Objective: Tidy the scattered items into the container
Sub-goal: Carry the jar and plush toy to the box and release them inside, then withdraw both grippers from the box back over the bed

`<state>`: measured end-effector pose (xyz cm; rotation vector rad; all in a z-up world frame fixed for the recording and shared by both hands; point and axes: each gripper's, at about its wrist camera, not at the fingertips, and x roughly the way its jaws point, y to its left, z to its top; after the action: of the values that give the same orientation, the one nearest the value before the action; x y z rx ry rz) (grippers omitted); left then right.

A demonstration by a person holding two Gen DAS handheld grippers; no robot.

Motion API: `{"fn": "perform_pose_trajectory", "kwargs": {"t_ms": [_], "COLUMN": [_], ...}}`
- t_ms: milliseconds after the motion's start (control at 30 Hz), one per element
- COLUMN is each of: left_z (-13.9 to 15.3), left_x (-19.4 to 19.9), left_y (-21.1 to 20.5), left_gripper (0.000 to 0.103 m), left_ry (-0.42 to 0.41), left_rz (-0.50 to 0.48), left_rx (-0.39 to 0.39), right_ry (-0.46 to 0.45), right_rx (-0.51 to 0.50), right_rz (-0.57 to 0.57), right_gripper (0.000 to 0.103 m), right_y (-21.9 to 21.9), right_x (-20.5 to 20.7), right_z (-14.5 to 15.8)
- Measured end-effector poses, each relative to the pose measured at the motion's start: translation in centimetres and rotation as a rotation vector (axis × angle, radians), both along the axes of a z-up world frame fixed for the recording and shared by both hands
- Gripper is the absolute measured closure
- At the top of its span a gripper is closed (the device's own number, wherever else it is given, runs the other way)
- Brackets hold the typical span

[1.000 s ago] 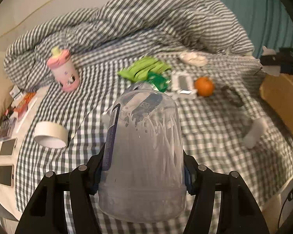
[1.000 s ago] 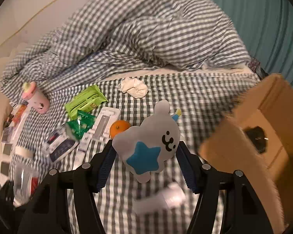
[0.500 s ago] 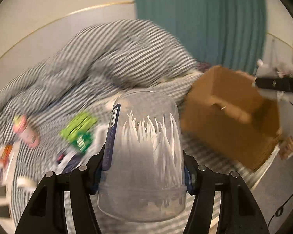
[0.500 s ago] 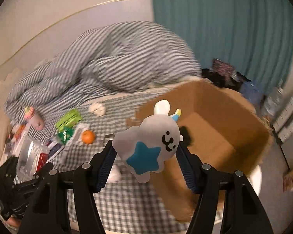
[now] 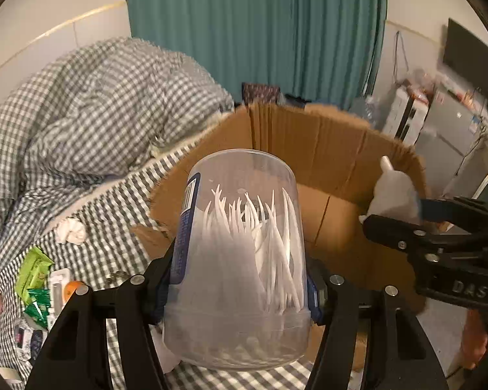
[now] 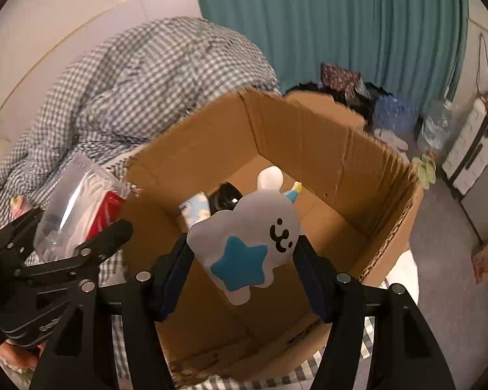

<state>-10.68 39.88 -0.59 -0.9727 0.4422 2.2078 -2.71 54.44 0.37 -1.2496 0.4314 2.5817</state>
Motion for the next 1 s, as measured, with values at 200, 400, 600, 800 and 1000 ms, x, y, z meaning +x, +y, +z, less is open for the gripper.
{"fn": "perform_pose_trajectory", "kwargs": {"t_ms": [200,400,600,800,1000], "left_z": [-1.7,-0.5,-0.3,-1.7,-2.5], "left_x": [-0.6,-1.3,-1.9,-1.6,-0.6], "left_y": [0.4,-2.6,-9.1,-20.1,-32.1], "left_gripper": [0.002,0.002,0.0,0.0,0.0], "left_ry": [0.059,0.035,0.014,-0.018,-0.029], "left_rz": [0.053,0.106,0.205,0.406,0.599], "left_rx": [-0.062,-0.011,-0.004,-0.048,-0.034], "right_ry": [0.016,0.019,0.031,0.036,0.044], "right_rx": [0.02,0.016,-0.002,-0.001,-0.005], "right_rz": [-0.076,-0.086,-0.059,0.038,0.185], "right_gripper": [0.02,0.02,0.02,0.02,0.02], "right_y": [1.3,0.8,-2.0,-8.9,-18.7], "right_x": [0.0,0.4,1.8,1.2,-0.6], "right_z": [-1.0,-0.6,0.4,1.3,0.9]}}
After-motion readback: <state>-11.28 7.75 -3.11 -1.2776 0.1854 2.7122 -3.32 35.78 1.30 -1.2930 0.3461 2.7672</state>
